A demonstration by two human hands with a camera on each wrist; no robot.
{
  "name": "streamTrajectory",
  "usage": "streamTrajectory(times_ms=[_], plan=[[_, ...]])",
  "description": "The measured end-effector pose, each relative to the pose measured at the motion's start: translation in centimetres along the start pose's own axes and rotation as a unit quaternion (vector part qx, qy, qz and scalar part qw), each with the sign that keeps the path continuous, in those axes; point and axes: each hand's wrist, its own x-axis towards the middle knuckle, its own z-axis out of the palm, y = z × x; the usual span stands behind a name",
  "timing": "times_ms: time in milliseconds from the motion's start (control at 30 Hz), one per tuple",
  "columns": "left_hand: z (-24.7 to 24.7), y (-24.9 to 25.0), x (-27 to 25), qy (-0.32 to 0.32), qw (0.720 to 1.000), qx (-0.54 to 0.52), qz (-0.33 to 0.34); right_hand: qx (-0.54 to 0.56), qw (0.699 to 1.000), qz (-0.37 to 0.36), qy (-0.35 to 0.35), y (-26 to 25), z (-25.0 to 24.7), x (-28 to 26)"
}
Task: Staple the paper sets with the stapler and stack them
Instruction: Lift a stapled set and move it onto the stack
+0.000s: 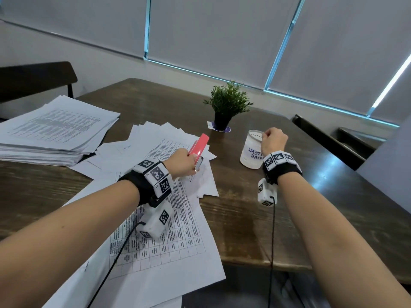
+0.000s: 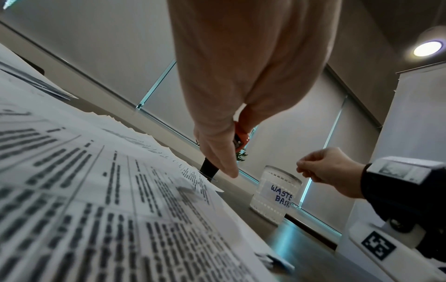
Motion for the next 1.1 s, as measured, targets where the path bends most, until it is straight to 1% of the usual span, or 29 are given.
streamTrajectory(times_ms=[67, 133, 200, 267, 300, 333, 367, 400, 433, 500, 567, 600, 667, 767, 833, 867, 900, 967, 1033, 1100], plan=[[-0.1, -0.2, 0.2, -0.008, 1.000, 0.010, -0.003, -0.009, 1.000, -0.002, -0.023, 0.5, 0.4, 0.3], [-0.1, -0.3, 0.3, -0.018, 1.000, -0.004, -0.004, -0.016, 0.999, -0.012, -0.050, 0.7, 0.9, 0.4], [-0.1, -0.2, 0.3, -0.009, 1.000, 0.014, -0.001, -0.023, 0.998, -0.021, -0.049, 0.6, 1.0, 0.2], [0.0, 0.0, 0.1, -0.002, 0.999, 0.043, 0.006, -0.003, 0.999, -0.033, -0.042, 0.1, 0.9, -0.3], [0.1, 0.1, -0.1, 0.000, 0.999, 0.052, 0.011, 0.008, 0.998, -0.057, -0.039, -0.3, 0.8, -0.7], [0.2, 0.2, -0.2, -0.002, 0.998, 0.058, 0.012, 0.018, 0.994, -0.096, -0.039, -0.9, 0.6, -1.2], [0.2, 0.3, -0.3, -0.006, 0.998, 0.053, 0.016, 0.033, 0.987, -0.151, -0.049, -1.6, 0.4, -1.8], [0.3, 0.3, -0.5, -0.008, 0.999, 0.041, 0.019, 0.046, 0.973, -0.214, -0.077, -2.4, 0.3, -2.3], [0.4, 0.4, -0.7, -0.012, 0.999, 0.028, 0.020, 0.043, 0.952, -0.277, -0.118, -3.2, 0.1, -2.9], [0.5, 0.6, -1.0, -0.030, 0.999, 0.027, 0.012, -0.029, 0.903, -0.370, -0.217, -5.0, 0.0, -4.0], [0.6, 0.7, -1.5, -0.044, 0.999, 0.024, 0.006, -0.086, 0.854, -0.414, -0.303, -6.7, 0.0, -5.6], [0.6, 0.7, -1.8, -0.046, 0.999, 0.022, 0.004, -0.087, 0.841, -0.420, -0.330, -7.4, -0.2, -6.3], [0.6, 0.7, -2.5, -0.052, 0.998, 0.020, 0.003, -0.077, 0.837, -0.410, -0.356, -7.7, -0.5, -7.4], [0.2, 0.3, -3.9, -0.060, 0.998, 0.028, 0.001, -0.098, 0.853, -0.362, -0.362, -6.9, -1.0, -8.6], [-0.4, 0.0, -4.8, -0.063, 0.997, 0.053, -0.001, -0.147, 0.868, -0.325, -0.344, -6.0, -1.1, -9.2], [-0.9, -0.2, -5.2, -0.062, 0.994, 0.084, -0.001, -0.179, 0.875, -0.312, -0.324, -5.5, -1.2, -9.5], [-1.5, -0.3, -5.6, -0.062, 0.988, 0.140, 0.003, -0.207, 0.881, -0.300, -0.302, -5.0, -1.3, -9.7], [-2.8, -0.6, -6.4, -0.051, 0.964, 0.259, 0.017, -0.245, 0.892, -0.270, -0.269, -3.8, -1.5, -10.1], [-4.2, -1.1, -7.1, -0.029, 0.946, 0.323, 0.013, -0.266, 0.897, -0.233, -0.267, -2.6, -1.4, -10.5], [-5.5, -1.8, -7.8, -0.002, 0.927, 0.375, -0.022, -0.278, 0.896, -0.201, -0.282, -1.9, -1.1, -11.0]])
